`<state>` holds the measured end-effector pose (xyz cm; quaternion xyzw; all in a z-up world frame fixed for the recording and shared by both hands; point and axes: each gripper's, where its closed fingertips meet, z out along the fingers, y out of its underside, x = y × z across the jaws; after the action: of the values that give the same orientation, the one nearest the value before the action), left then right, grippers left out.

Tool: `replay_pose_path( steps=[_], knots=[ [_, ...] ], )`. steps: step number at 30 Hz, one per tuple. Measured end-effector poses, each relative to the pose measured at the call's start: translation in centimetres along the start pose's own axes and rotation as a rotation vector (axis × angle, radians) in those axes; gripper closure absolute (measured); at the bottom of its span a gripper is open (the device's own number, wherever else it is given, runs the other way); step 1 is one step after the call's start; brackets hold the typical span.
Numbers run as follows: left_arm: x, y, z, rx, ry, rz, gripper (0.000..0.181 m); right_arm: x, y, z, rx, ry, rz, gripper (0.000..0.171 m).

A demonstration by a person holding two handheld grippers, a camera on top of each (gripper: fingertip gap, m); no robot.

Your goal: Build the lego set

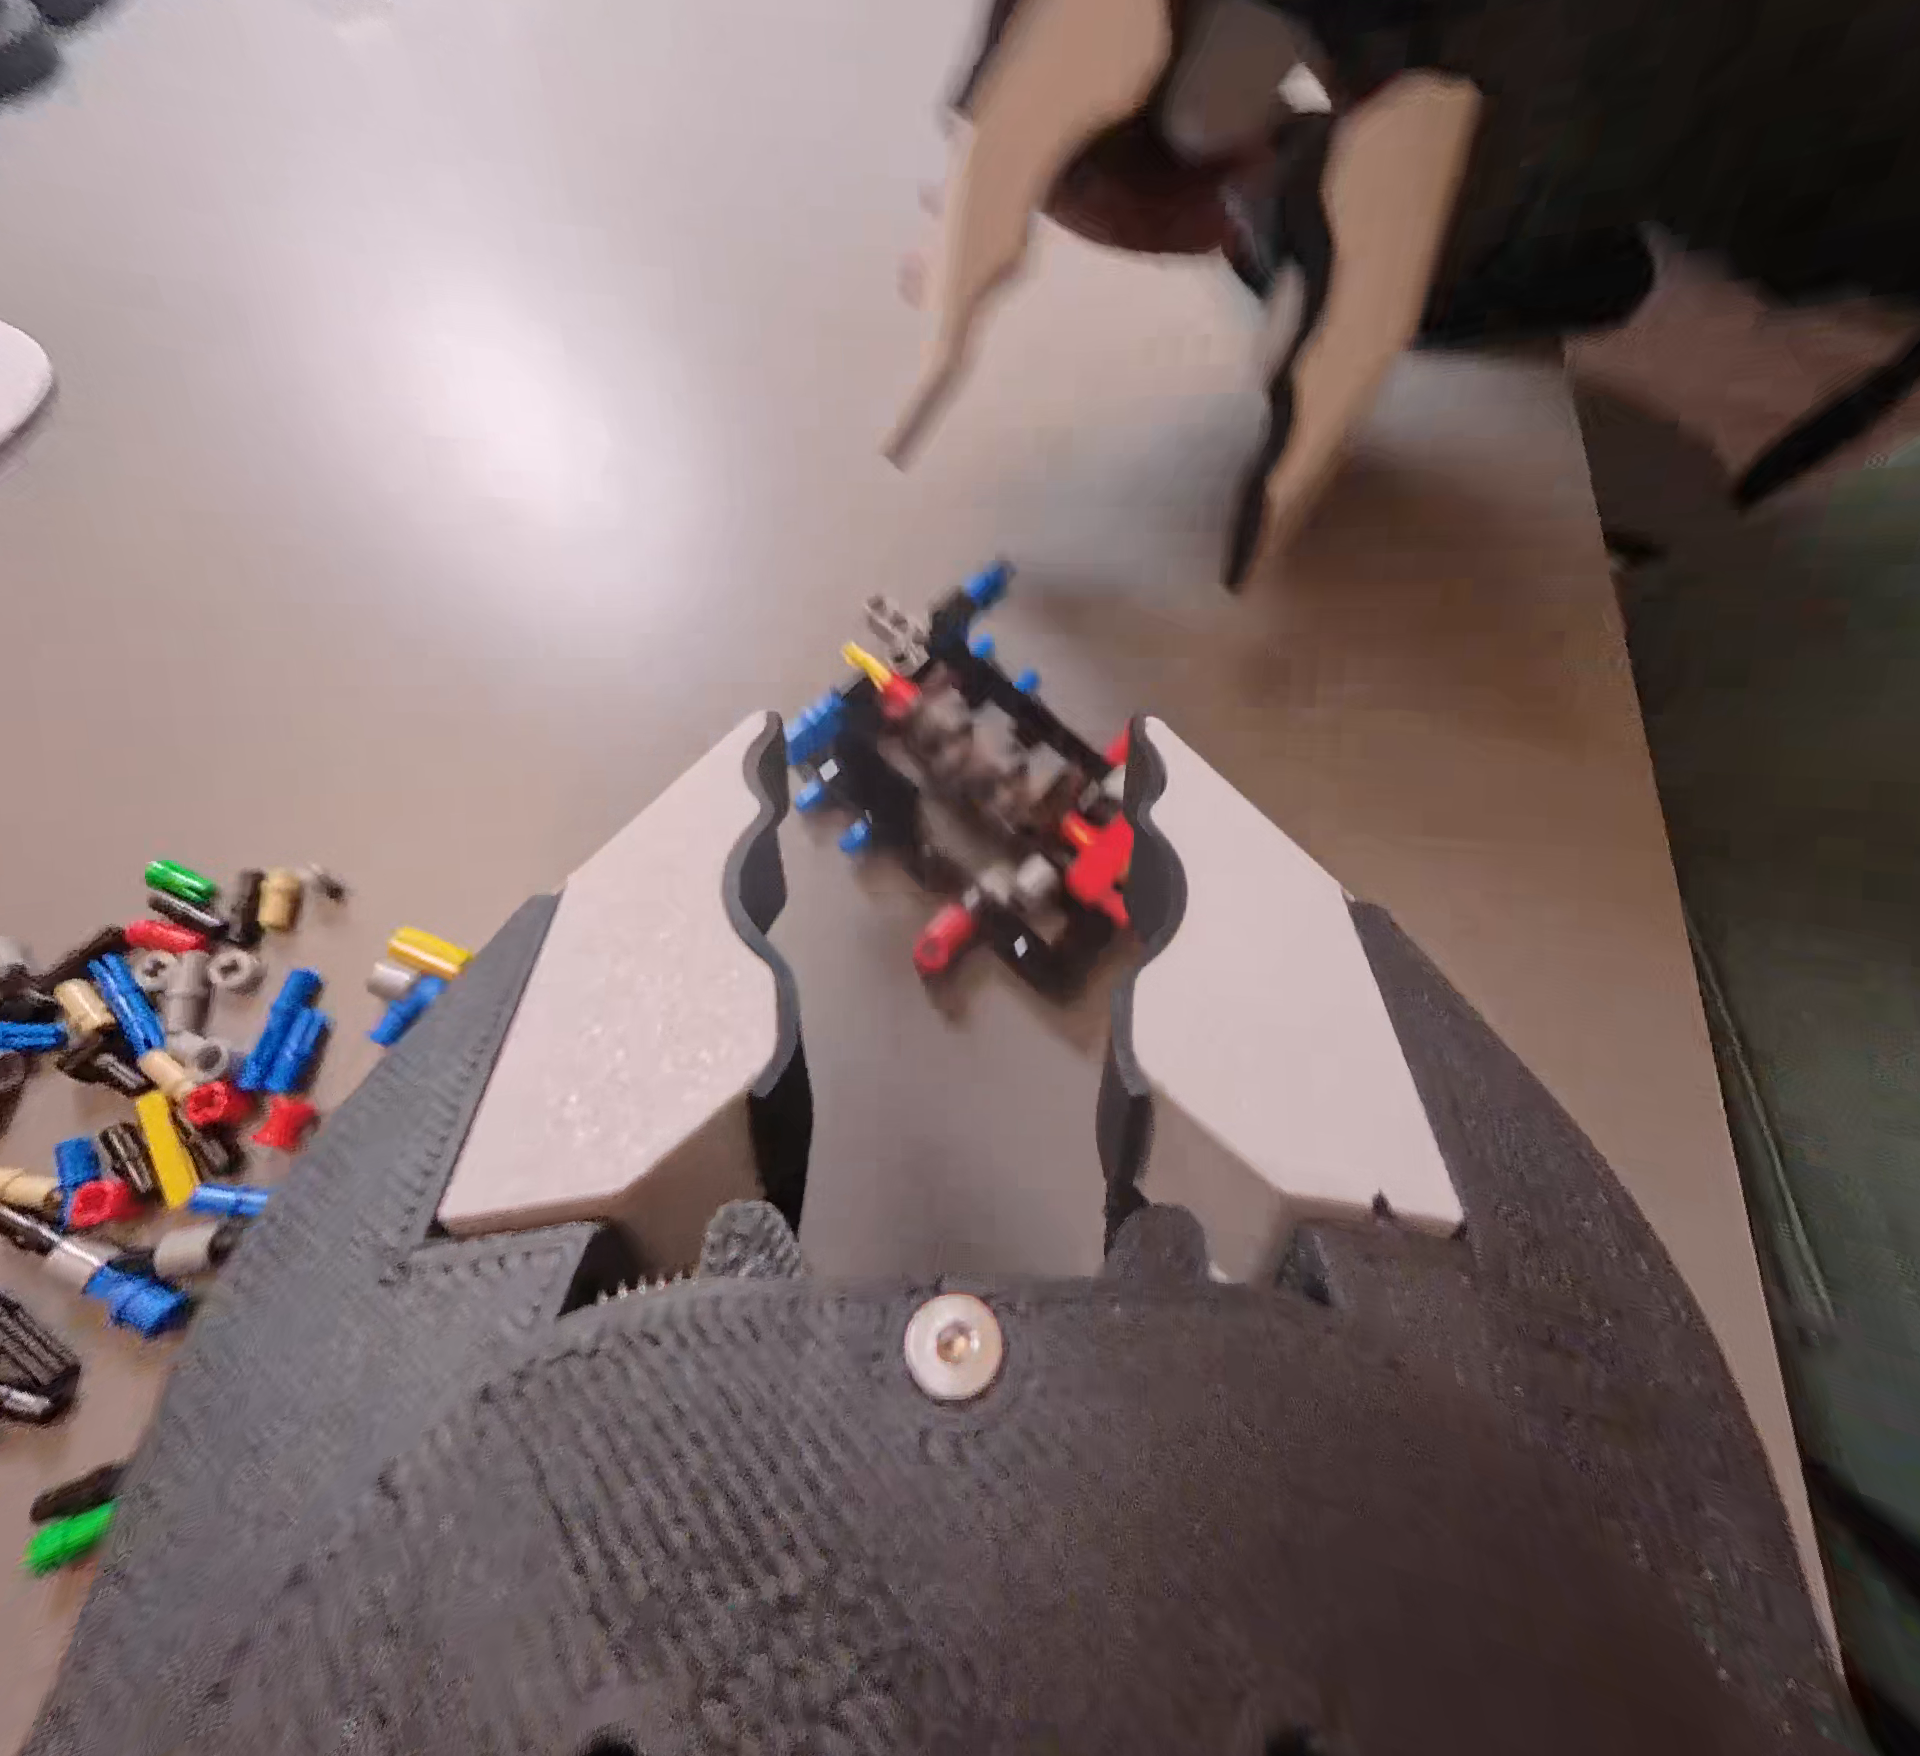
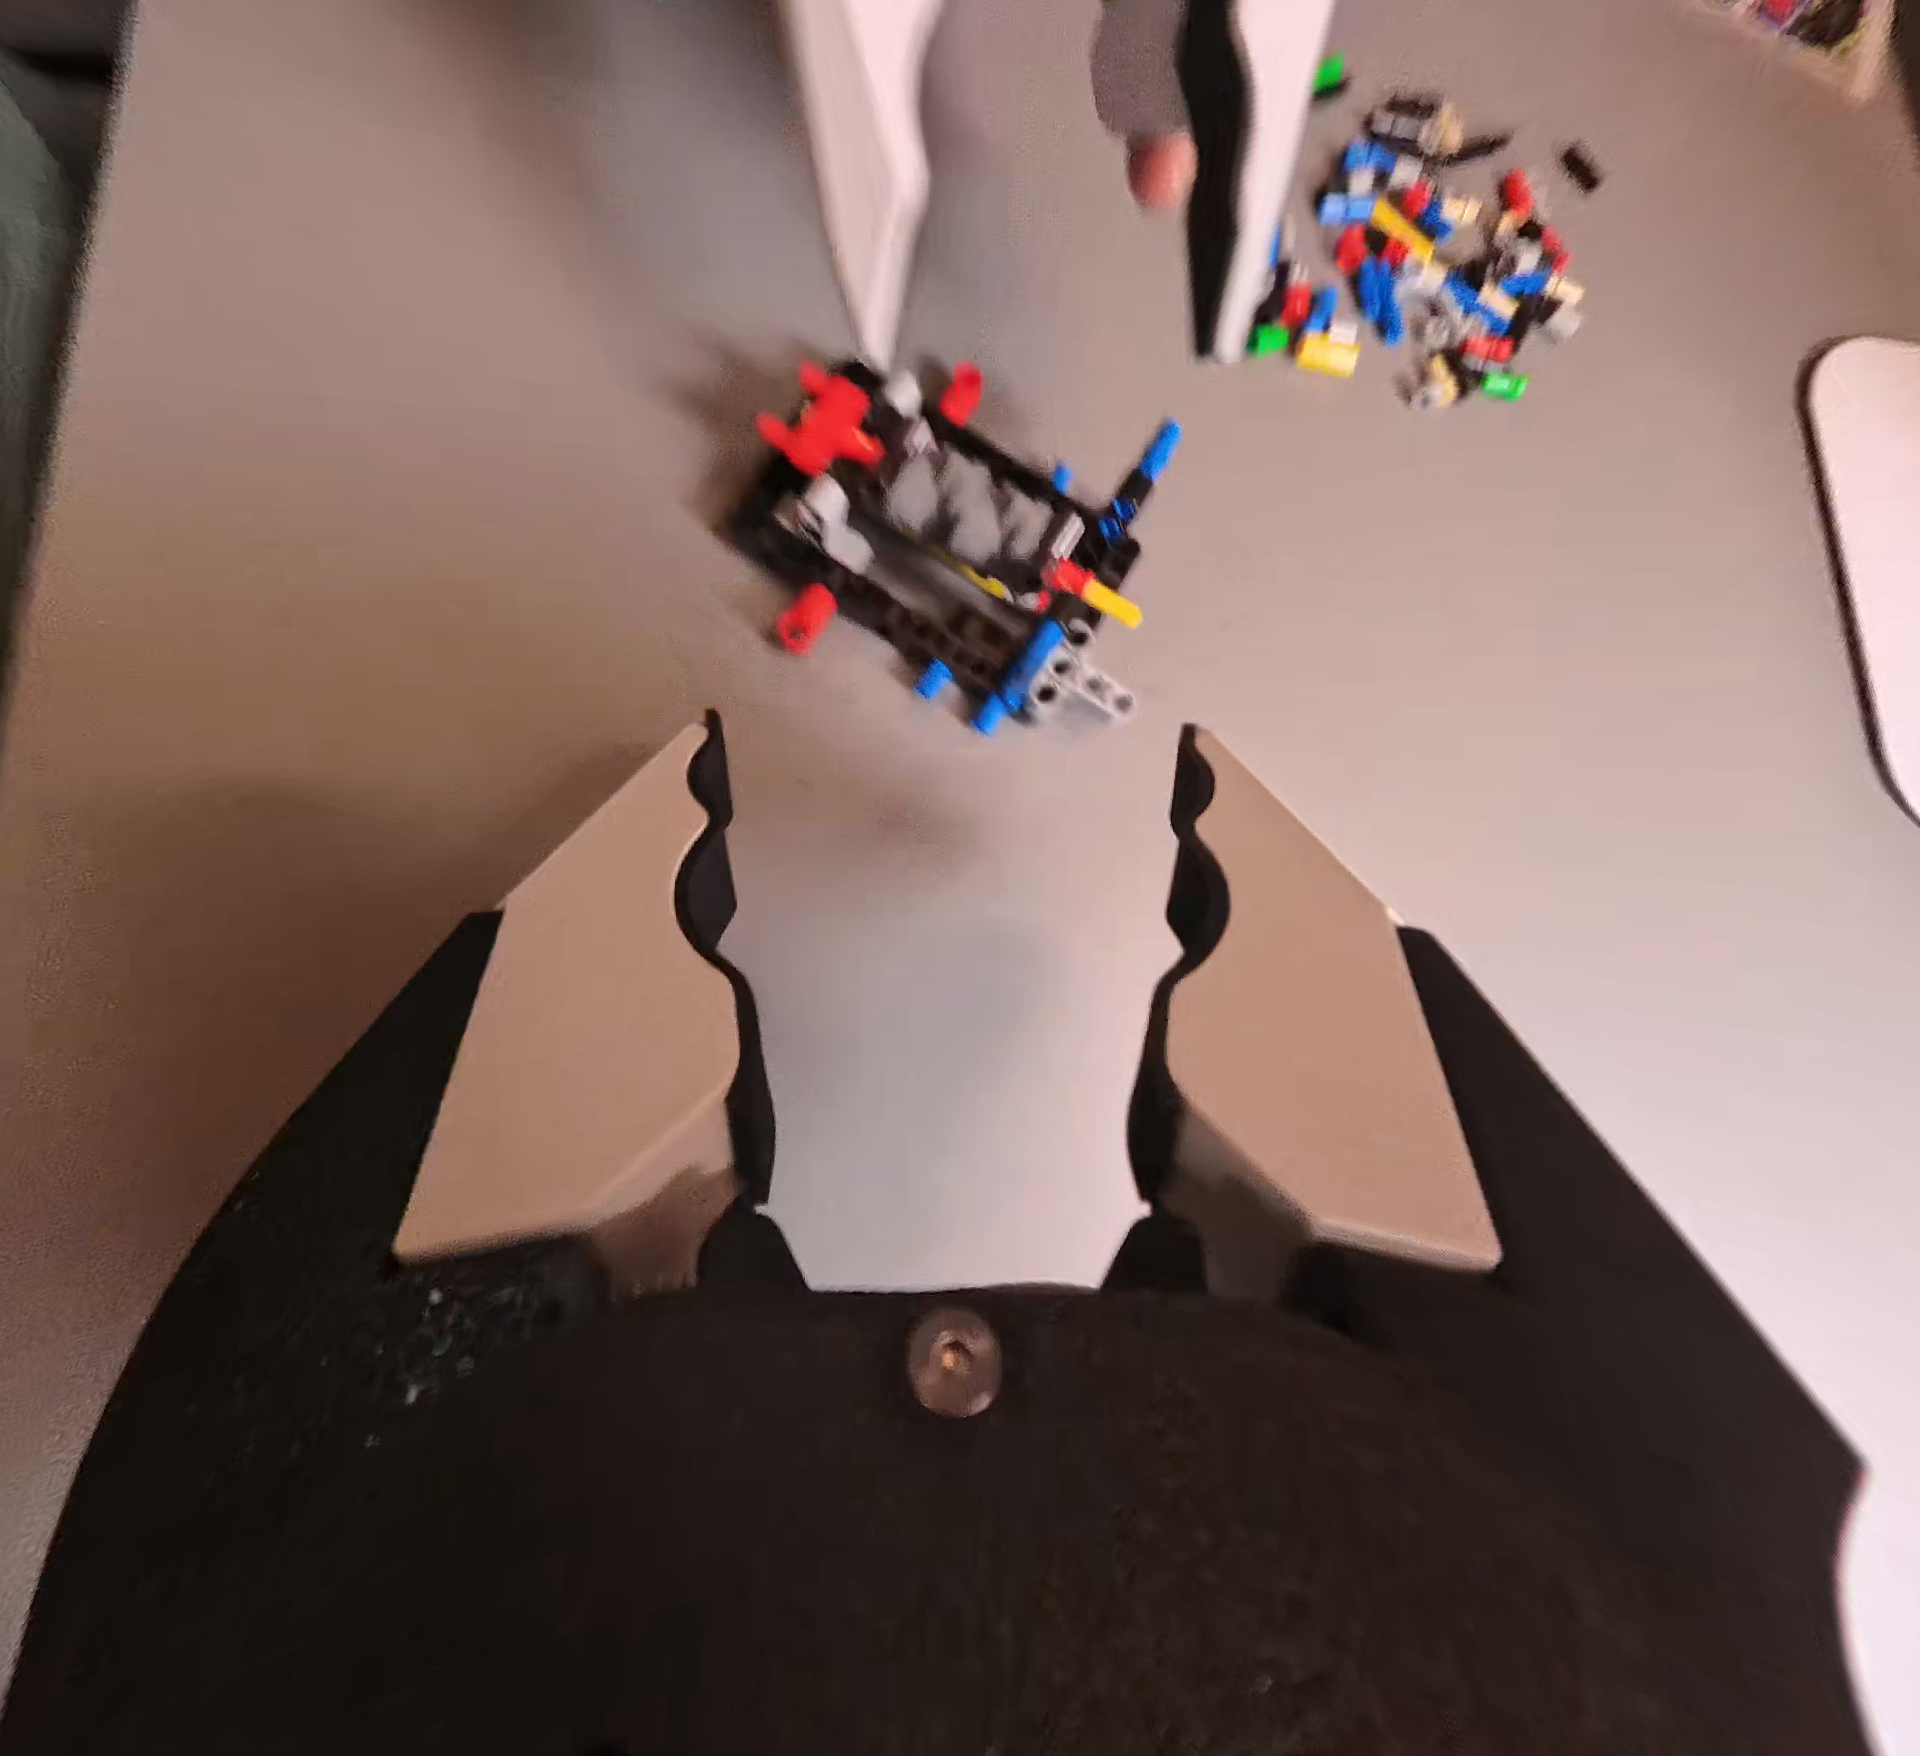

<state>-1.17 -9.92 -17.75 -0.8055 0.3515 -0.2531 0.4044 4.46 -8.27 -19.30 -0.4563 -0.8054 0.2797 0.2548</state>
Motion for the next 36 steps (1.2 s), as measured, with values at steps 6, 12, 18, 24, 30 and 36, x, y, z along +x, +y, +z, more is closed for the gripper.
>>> replay_pose_path(
  steps=[6,12,18,24,30,36],
  knots=[
    [2.5,4.4,0.7,-0.225,0.100,0.053,0.105,-0.3,-0.4,3.8,-0.082,-0.149,-0.184,0.079],
    [1.2,5.5,1.8,-0.273,0.021,0.154,0.122,0.3,-1.2,6.4,-0.094,-0.282,-0.224,0.072],
    [0.2,5.1,2.0,-0.176,0.115,0.201,0.130,0.9,-0.7,5.9,-0.046,-0.258,-0.151,0.077],
    [-4.0,3.8,2.1,-0.131,-0.093,0.157,0.117,5.3,2.0,3.5,-0.037,0.031,0.076,0.104],
    [-4.5,3.3,1.5,-0.174,-0.181,0.080,0.115,5.3,3.3,2.6,0.005,0.078,0.145,0.109],
    [-3.1,3.9,1.7,-0.195,-0.261,-0.111,0.106,5.8,3.1,2.8,-0.003,0.097,0.098,0.100]
  ],
)
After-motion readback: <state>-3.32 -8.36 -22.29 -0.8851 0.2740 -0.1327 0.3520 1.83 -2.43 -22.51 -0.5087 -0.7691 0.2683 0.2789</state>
